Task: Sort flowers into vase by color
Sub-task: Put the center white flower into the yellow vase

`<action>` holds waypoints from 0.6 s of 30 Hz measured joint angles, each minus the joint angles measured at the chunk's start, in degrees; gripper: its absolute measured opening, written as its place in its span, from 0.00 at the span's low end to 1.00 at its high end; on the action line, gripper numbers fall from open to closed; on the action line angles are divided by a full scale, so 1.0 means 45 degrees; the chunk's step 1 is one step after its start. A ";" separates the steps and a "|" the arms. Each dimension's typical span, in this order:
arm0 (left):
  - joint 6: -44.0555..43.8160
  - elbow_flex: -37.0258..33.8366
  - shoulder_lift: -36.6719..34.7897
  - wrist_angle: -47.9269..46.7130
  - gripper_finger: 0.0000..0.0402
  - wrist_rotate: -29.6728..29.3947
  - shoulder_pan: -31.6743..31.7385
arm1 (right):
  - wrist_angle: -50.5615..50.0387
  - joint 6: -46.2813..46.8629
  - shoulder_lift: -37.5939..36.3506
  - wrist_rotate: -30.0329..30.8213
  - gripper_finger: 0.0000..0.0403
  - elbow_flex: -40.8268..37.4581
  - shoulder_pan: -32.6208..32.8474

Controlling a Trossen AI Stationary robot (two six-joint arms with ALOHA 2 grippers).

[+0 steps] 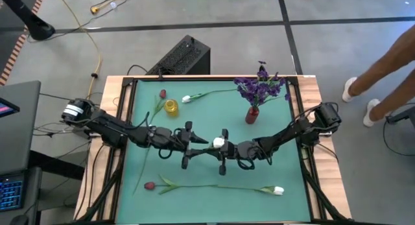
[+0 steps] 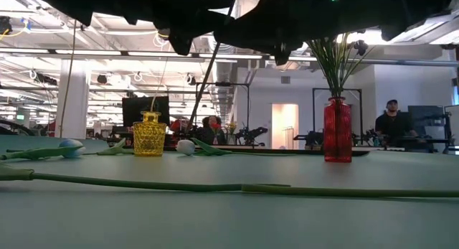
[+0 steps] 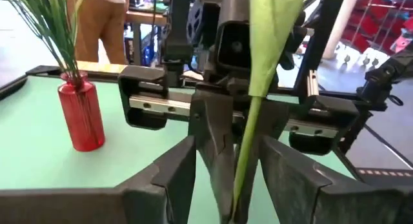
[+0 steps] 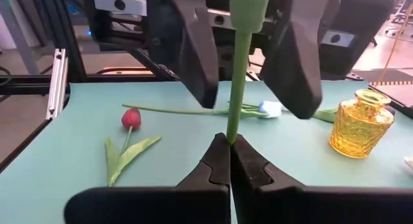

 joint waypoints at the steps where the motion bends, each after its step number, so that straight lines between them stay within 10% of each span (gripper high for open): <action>1: 0.0065 0.0000 0.0000 0.0026 0.39 0.0120 0.0005 | 0.0009 -0.0001 0.0000 0.0000 0.05 0.0000 -0.0026; 18: 0.0415 0.0000 0.0005 -0.0202 0.32 0.0244 0.0010 | 0.0000 0.0437 0.0000 -0.0330 0.05 0.0000 -0.0500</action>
